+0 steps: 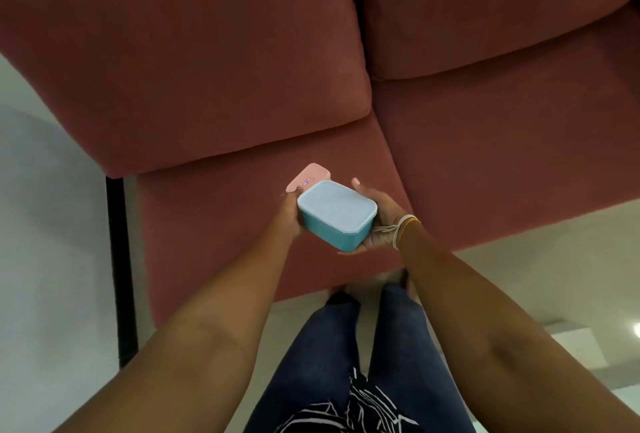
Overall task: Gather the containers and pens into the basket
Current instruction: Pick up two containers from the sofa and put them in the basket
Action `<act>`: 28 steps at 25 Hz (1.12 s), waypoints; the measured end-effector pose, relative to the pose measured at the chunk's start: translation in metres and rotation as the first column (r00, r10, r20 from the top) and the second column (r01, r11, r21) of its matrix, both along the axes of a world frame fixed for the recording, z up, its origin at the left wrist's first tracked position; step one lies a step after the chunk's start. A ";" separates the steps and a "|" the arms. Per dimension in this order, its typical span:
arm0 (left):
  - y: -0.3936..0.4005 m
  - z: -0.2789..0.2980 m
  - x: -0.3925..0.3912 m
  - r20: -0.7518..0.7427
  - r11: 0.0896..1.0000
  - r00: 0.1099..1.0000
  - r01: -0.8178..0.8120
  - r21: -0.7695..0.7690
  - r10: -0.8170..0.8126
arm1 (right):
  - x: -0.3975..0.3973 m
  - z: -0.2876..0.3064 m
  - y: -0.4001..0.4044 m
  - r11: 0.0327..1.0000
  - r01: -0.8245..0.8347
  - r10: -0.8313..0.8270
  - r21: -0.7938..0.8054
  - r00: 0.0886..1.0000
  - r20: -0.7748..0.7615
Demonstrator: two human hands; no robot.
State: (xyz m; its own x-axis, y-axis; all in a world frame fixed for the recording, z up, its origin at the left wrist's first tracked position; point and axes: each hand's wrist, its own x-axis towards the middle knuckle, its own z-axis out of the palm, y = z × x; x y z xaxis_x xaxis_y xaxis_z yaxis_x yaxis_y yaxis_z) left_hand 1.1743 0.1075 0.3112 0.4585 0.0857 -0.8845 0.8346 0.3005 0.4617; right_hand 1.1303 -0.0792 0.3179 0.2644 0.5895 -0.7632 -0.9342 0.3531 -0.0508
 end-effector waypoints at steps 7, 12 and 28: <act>0.057 0.013 -0.030 -0.024 0.991 1.000 0.005 0.132 -0.002 | -0.032 0.006 0.047 0.979 0.127 -0.130 -0.161 0.992 -0.005; 0.097 0.027 -0.068 -0.072 0.996 0.997 -0.027 0.087 0.034 | -0.061 -0.010 0.072 0.855 0.329 -0.348 -0.400 0.937 0.026; 0.259 -0.016 -0.172 -0.198 0.870 0.858 0.491 0.045 -0.474 | -0.266 -0.065 0.311 0.369 0.782 -0.924 -0.502 0.368 -0.104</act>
